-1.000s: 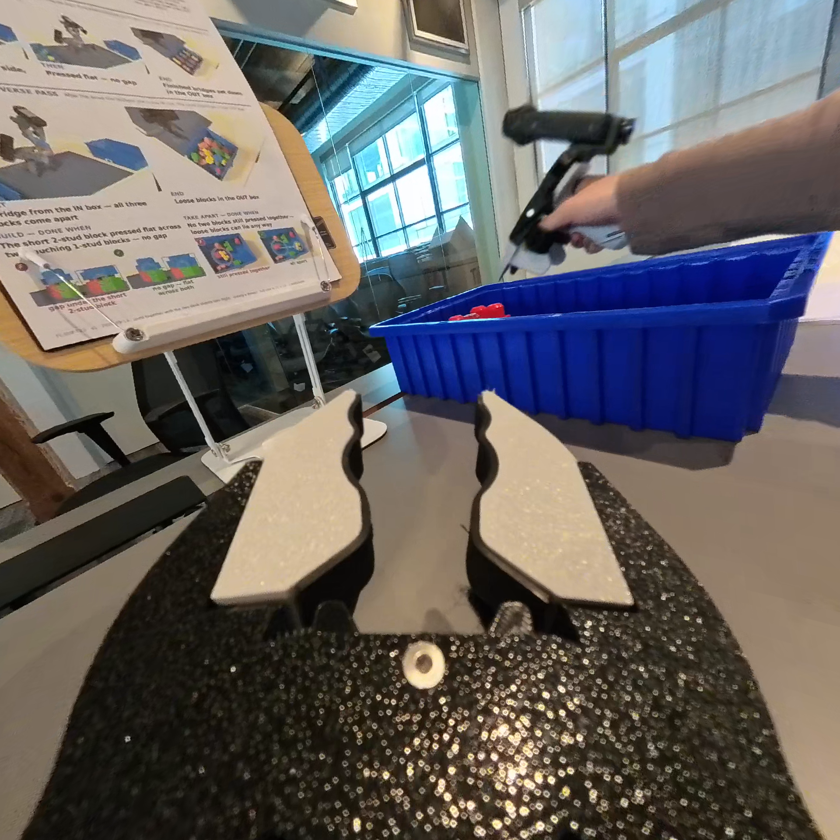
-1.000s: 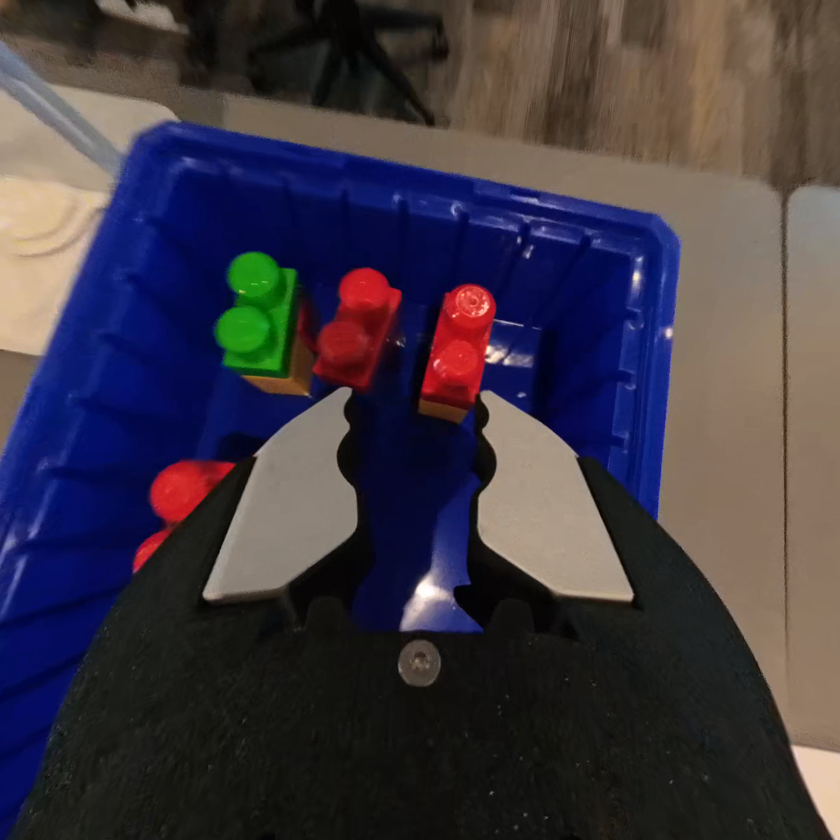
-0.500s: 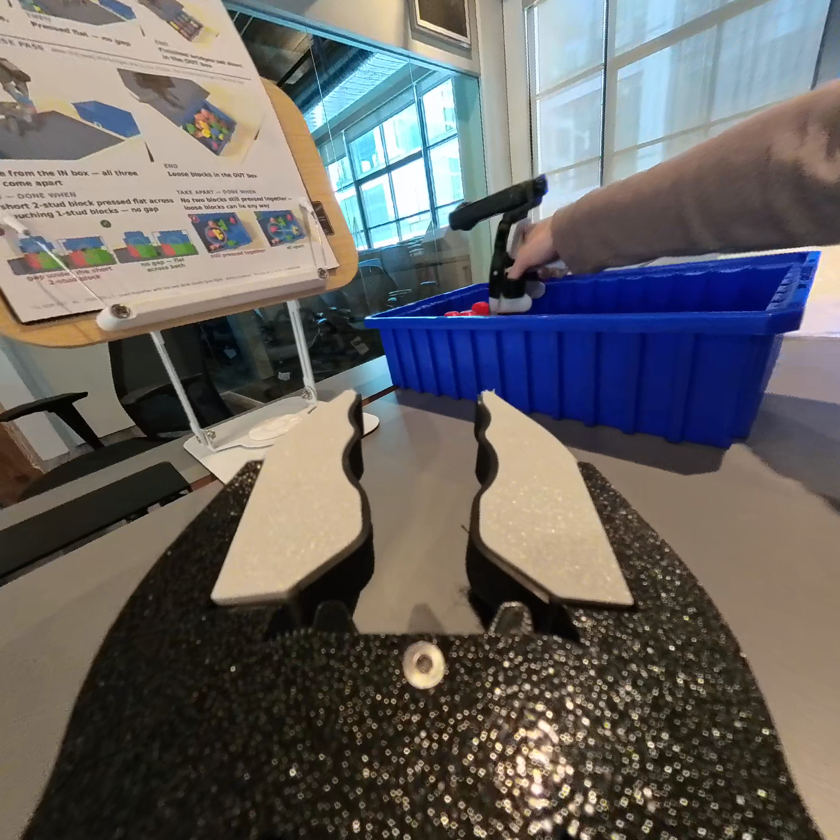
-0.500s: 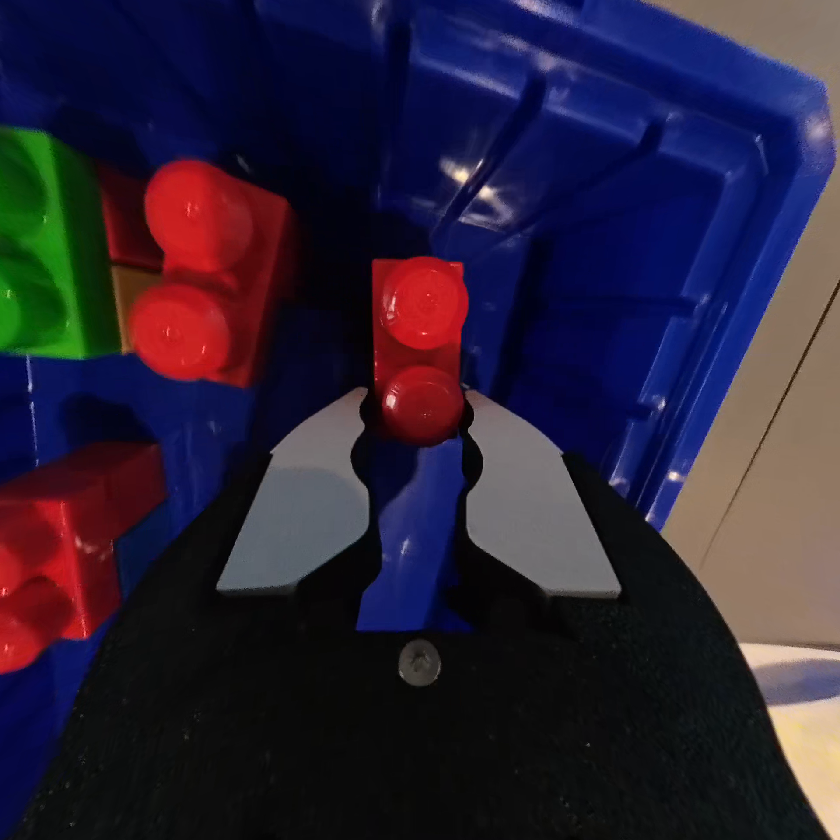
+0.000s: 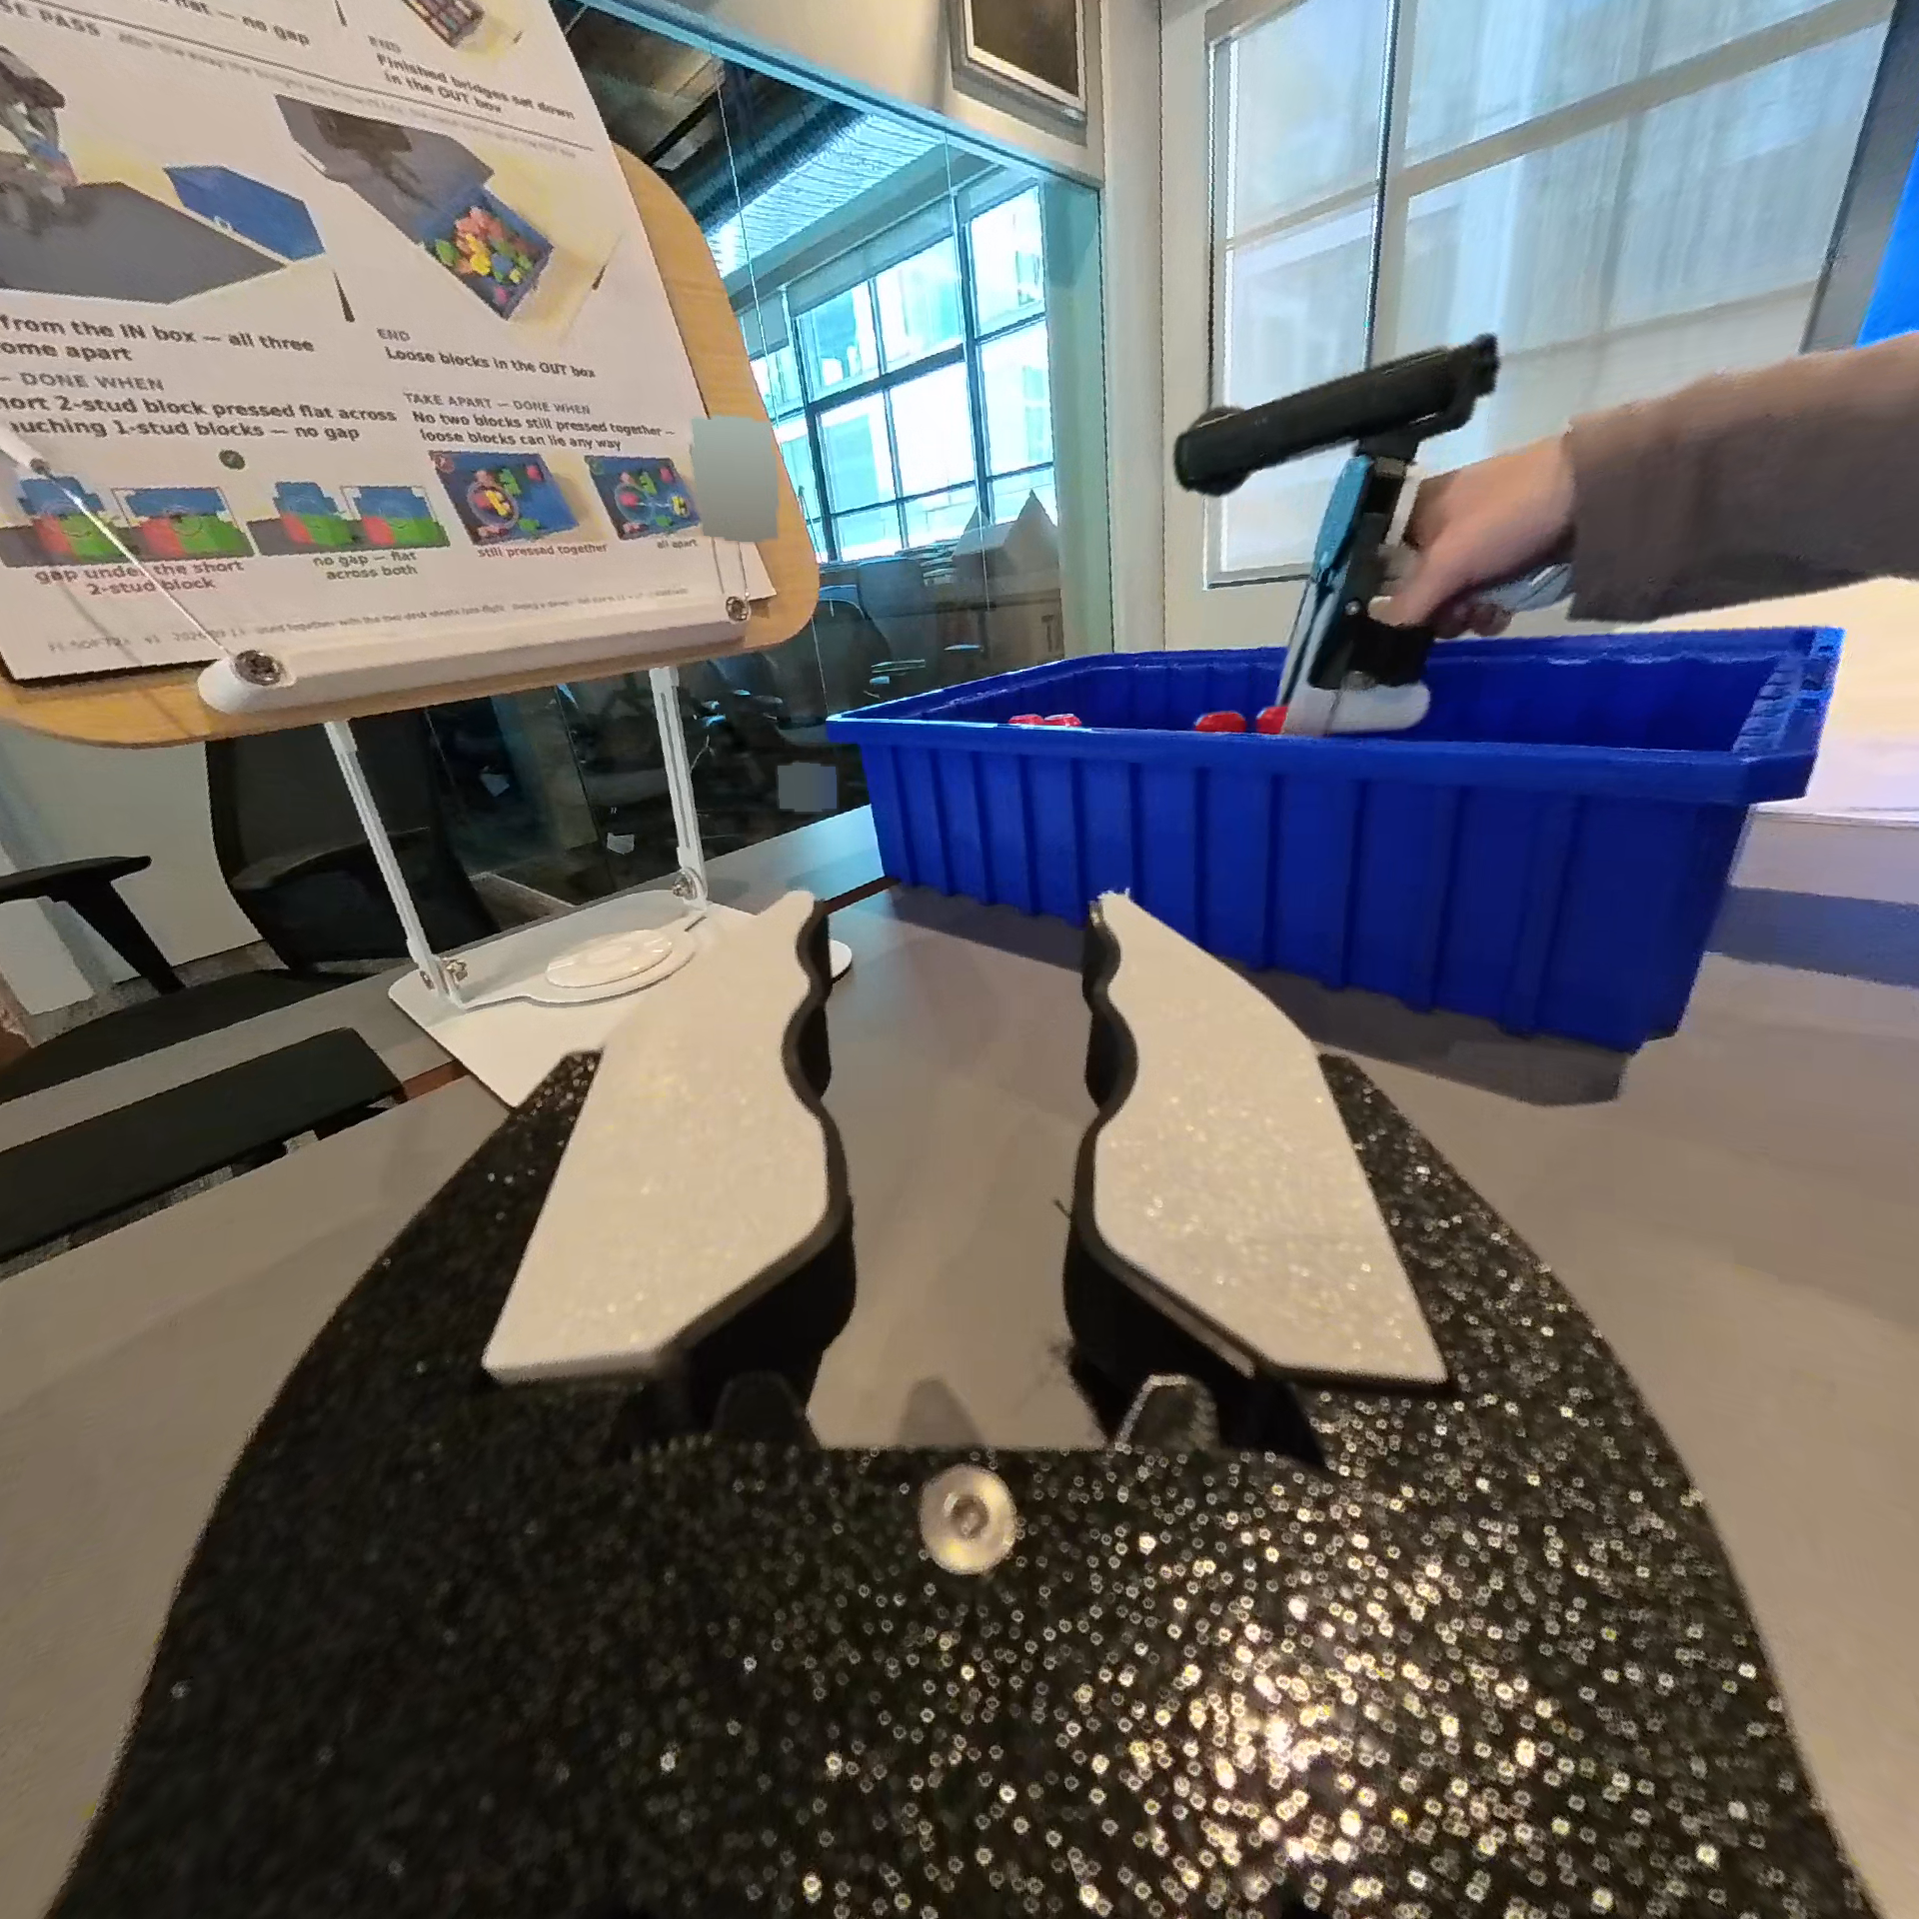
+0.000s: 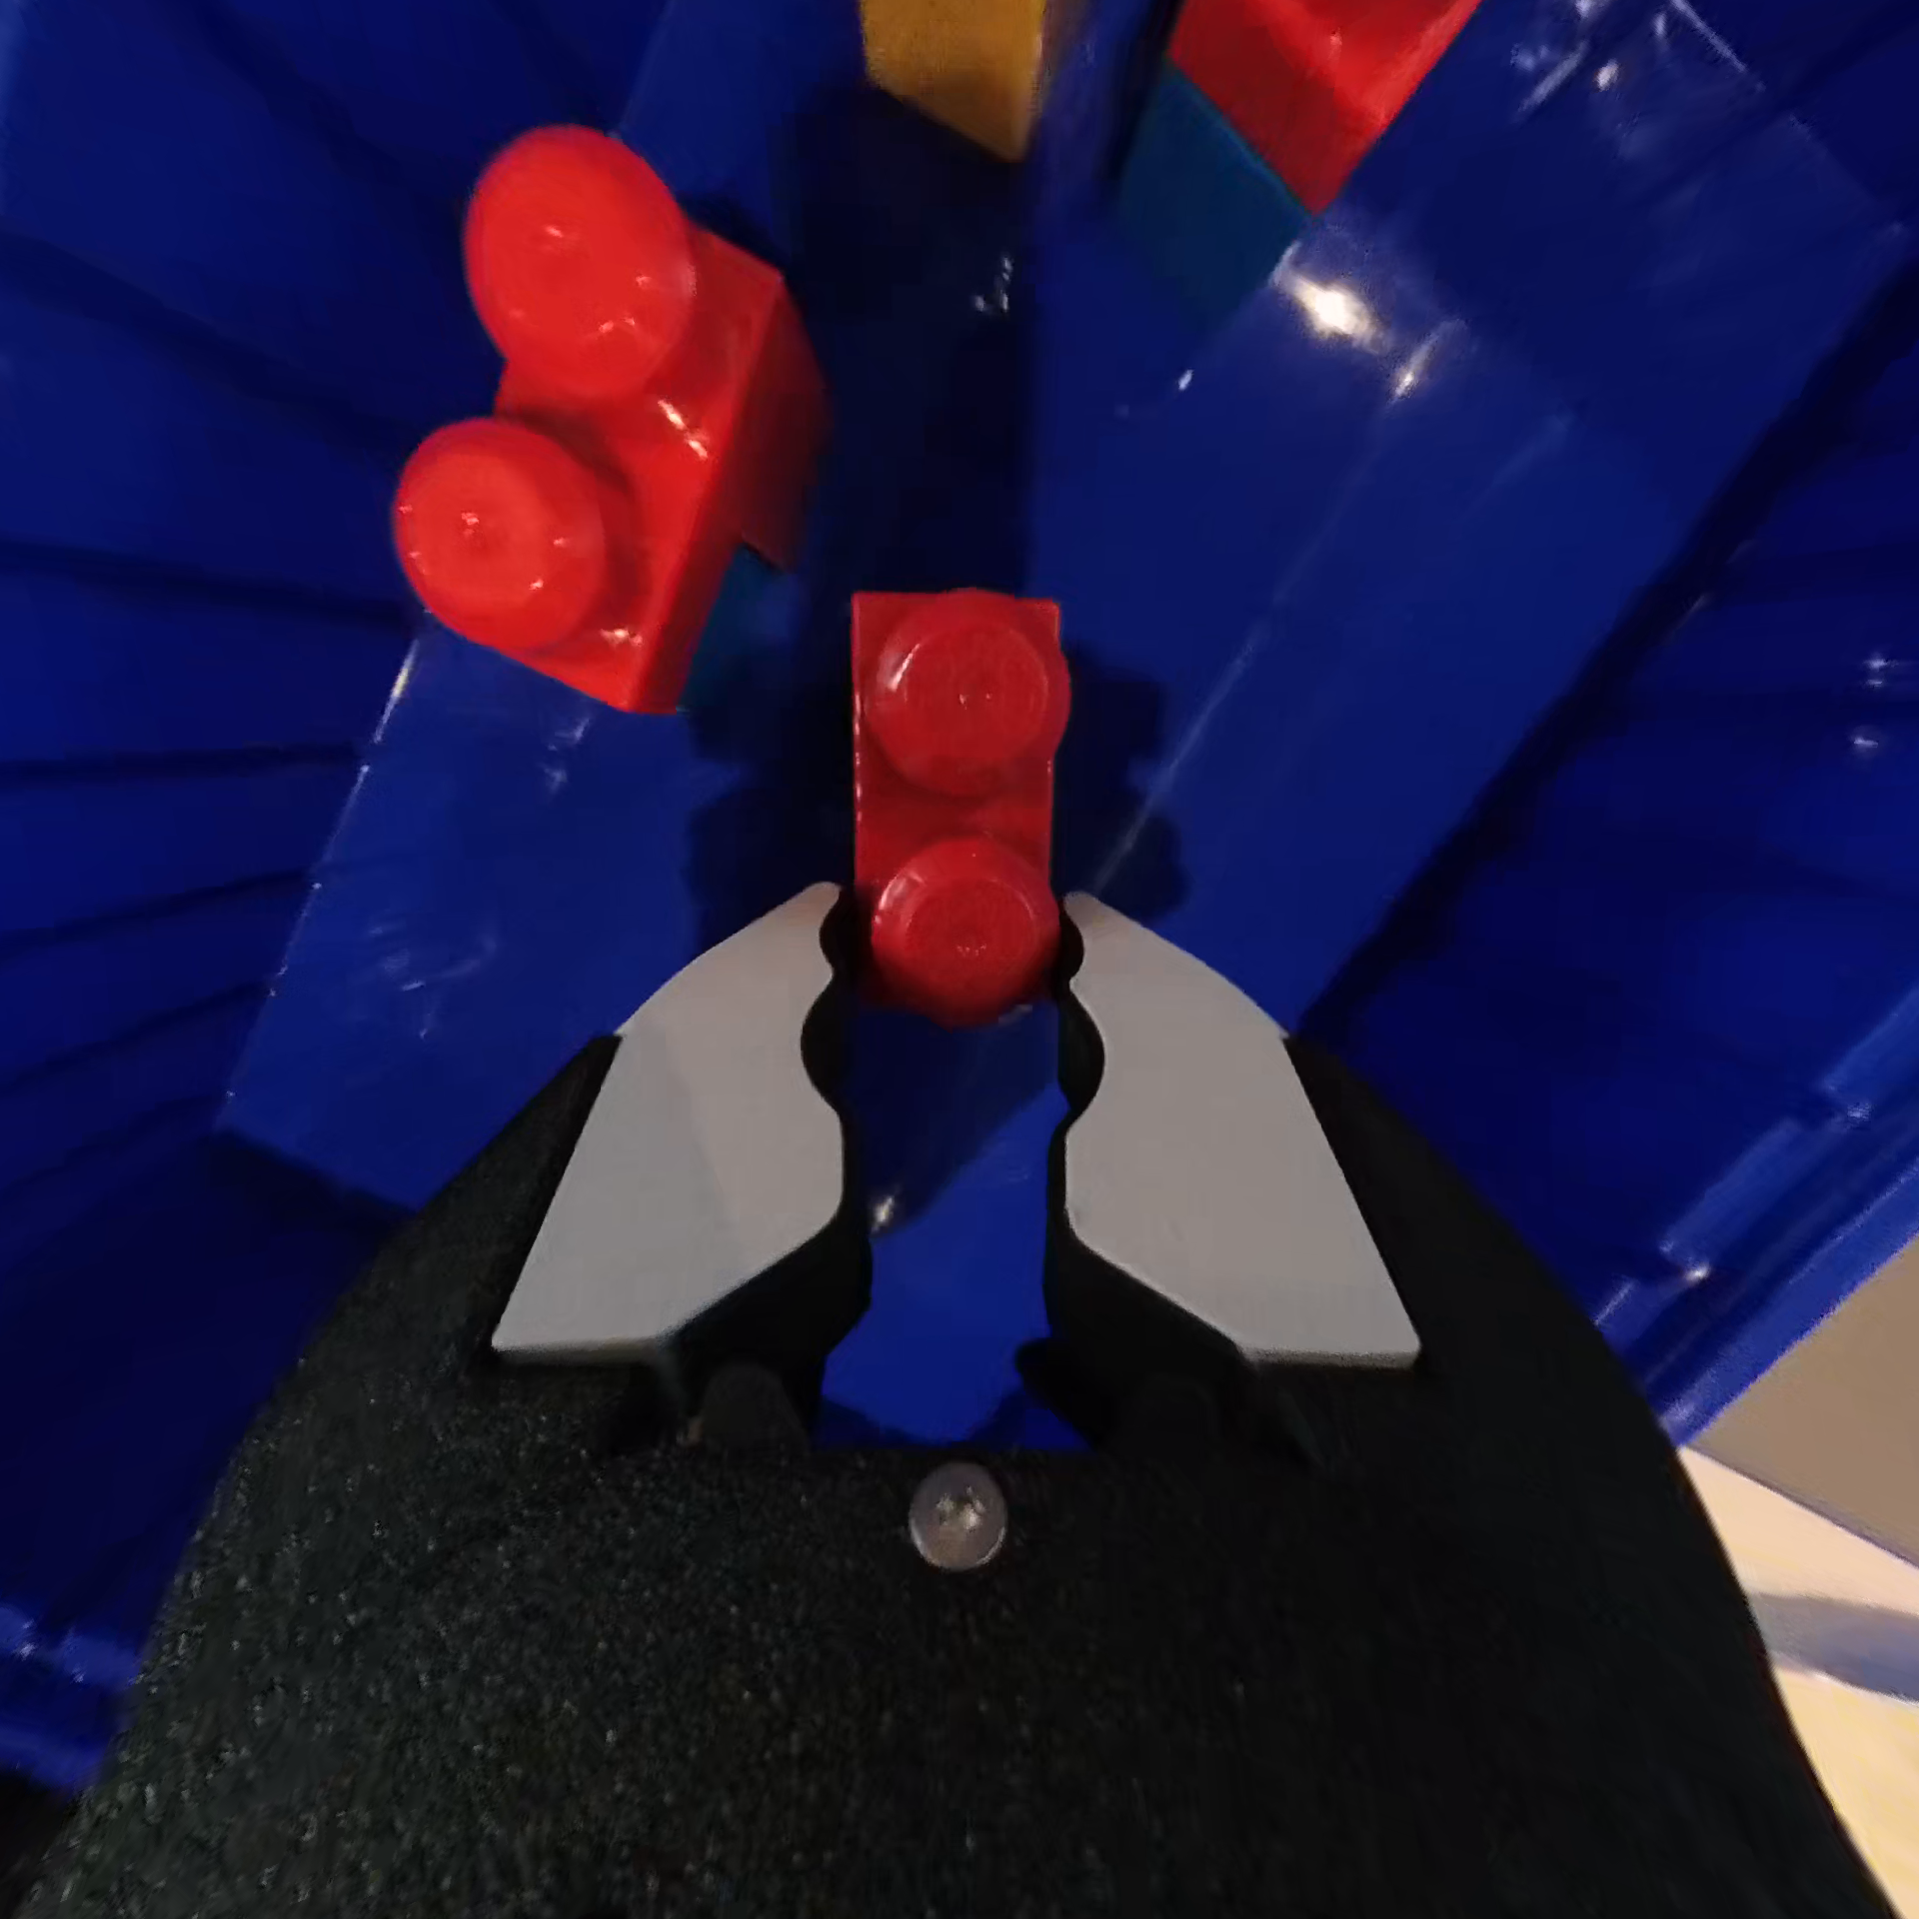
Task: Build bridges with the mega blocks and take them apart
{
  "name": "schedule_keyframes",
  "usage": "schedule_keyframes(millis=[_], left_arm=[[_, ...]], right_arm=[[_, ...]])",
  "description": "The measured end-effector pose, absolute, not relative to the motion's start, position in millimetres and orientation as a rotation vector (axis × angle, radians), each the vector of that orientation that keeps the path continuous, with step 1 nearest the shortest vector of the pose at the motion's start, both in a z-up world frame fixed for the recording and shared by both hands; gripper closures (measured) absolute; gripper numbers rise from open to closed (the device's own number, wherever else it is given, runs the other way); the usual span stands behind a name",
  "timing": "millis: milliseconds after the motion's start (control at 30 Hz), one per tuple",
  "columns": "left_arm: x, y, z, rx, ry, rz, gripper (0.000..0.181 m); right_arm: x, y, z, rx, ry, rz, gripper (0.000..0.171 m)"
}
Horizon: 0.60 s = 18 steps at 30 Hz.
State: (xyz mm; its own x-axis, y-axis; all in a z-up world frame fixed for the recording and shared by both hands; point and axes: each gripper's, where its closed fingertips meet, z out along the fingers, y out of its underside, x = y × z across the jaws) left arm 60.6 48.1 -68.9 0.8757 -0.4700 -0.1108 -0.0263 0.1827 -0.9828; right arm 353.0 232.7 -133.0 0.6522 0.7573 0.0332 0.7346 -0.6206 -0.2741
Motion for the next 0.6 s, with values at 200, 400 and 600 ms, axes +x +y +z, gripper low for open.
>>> schedule_keyframes(millis=[200, 400, 600], left_arm=[[60, 50, -69, -1.369, 0.426, -0.337, 0.135], [61, 49, -69, -1.364, 0.439, -0.332, 0.135], [62, 48, -69, -1.365, 0.445, -0.342, 0.135]], right_arm=[[333, 289, -79, -2.512, -1.025, 0.329, 0.110], [300, 355, -100, -2.680, -0.922, 0.327, 0.108], [294, 366, -119, -2.891, -0.895, 0.280, 0.117]])
